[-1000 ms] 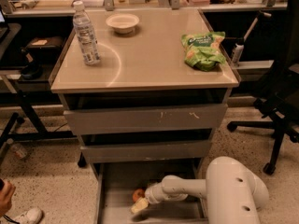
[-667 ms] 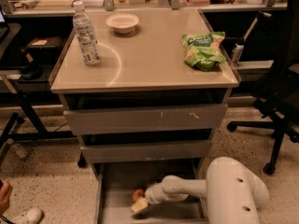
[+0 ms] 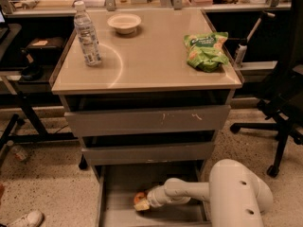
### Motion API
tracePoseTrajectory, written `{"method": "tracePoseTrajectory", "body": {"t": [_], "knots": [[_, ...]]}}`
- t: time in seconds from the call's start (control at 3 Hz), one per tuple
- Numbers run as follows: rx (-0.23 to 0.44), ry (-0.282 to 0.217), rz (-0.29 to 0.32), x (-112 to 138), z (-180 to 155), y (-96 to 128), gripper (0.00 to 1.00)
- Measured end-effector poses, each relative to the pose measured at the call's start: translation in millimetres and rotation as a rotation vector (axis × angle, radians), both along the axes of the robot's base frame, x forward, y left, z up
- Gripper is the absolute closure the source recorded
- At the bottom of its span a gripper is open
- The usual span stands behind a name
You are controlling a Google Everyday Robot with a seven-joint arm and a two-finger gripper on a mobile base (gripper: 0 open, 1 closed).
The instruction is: Pick orange from bottom drawer and place on counter
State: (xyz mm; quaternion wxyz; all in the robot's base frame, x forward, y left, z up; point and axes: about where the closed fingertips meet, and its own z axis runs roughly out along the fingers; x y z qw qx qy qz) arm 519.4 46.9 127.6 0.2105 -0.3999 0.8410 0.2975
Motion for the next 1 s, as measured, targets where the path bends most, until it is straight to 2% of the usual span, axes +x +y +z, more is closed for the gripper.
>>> {"method": "tracePoseTrajectory", "body": {"t": [0.33, 0.67, 1.0], "knots": [[0.0, 0.0, 0.0, 0, 0, 0, 0.83], [0.042, 0.011, -0.005, -1, 19, 0, 1.0], [0.066, 0.016, -0.061, 1, 64, -16, 1.0]]}}
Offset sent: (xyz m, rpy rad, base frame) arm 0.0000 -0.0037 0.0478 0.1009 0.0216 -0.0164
